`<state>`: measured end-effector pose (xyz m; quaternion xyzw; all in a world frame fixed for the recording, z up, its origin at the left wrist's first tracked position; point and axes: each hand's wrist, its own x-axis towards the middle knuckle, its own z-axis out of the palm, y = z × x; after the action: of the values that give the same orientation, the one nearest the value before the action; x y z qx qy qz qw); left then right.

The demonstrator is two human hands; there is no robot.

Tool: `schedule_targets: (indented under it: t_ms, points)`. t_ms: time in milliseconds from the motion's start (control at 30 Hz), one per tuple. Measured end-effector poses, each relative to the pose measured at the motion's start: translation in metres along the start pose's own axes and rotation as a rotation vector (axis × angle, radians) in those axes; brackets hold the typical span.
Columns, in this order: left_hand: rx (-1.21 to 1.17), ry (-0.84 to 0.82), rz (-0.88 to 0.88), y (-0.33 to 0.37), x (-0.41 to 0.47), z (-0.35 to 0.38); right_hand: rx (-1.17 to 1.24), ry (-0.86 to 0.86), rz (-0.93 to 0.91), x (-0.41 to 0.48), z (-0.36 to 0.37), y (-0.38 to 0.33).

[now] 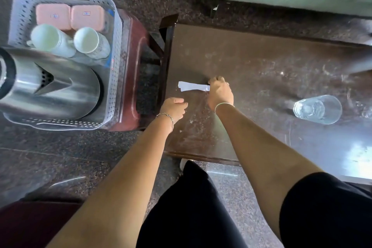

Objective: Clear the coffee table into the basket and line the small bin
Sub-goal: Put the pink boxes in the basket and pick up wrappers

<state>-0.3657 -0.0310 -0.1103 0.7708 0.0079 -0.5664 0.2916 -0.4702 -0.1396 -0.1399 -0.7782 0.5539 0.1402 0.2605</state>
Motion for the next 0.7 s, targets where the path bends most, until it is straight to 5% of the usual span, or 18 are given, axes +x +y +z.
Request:
schedule_targets:
  t_ms: [167,400,700]
  points:
    - [-0.109,-0.027,-0.011,-0.005,-0.006,-0.001,-0.015,0.024,-0.021,0.002,0.006,0.004]
    - [-0.257,-0.043,0.009,-0.010,-0.027,-0.004,0.288,0.014,0.114,-0.025,0.002,0.008]
    - [-0.261,-0.154,-0.095,-0.035,-0.084,0.003,1.182,-0.077,0.290,-0.128,-0.019,0.006]
